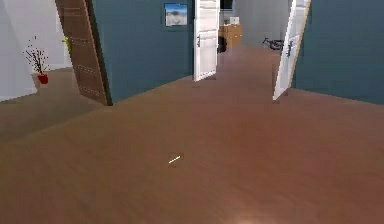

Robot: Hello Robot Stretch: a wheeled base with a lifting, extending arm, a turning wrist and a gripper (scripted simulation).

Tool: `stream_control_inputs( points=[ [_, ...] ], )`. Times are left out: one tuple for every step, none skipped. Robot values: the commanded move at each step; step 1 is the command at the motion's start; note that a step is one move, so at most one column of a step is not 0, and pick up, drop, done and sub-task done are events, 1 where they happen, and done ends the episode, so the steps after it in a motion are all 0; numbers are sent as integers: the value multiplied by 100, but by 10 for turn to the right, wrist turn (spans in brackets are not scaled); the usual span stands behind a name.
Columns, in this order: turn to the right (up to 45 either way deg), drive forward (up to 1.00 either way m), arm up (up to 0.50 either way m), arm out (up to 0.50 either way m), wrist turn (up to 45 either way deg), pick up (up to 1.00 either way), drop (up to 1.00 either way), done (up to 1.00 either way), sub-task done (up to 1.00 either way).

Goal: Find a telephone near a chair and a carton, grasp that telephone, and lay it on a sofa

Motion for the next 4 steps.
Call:
stream_control_inputs(
  points=[
    [-450,0,0,0,0,0,0,0,0],
    [-90,0,0,0,0,0,0,0,0],
    [0,15,0,0,0,0,0,0,0],
    [150,0,0,0,0,0,0,0,0]
  ],
)
